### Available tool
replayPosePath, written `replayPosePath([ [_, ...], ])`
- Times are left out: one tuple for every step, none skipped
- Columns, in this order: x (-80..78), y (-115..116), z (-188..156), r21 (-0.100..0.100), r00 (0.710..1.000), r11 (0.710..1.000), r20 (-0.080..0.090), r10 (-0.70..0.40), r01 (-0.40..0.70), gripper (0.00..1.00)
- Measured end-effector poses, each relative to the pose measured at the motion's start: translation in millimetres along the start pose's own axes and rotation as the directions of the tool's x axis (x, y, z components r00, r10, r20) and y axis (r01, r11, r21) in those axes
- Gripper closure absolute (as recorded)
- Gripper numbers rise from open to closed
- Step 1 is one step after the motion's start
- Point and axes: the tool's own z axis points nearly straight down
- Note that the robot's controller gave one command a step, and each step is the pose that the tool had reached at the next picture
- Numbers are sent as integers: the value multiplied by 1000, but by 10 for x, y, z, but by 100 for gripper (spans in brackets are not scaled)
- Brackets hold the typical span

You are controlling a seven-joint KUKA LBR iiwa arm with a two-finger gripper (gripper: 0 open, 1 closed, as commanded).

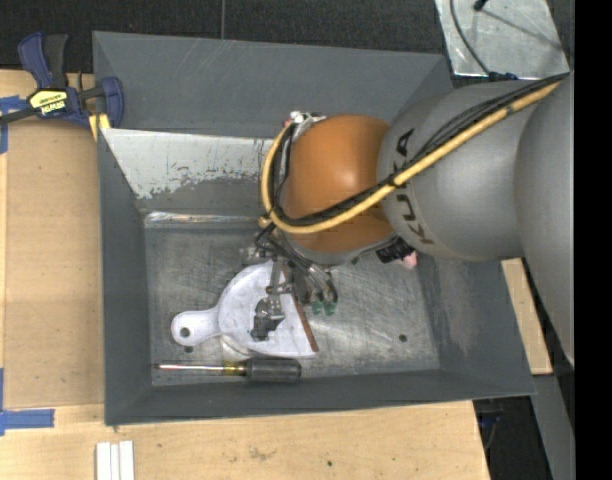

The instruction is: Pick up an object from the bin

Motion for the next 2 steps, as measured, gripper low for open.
replayPosePath([
  [-93,136,598,4,946,946,1,-323,323,100],
  [-96,142,597,3,946,946,3,-324,324,100],
])
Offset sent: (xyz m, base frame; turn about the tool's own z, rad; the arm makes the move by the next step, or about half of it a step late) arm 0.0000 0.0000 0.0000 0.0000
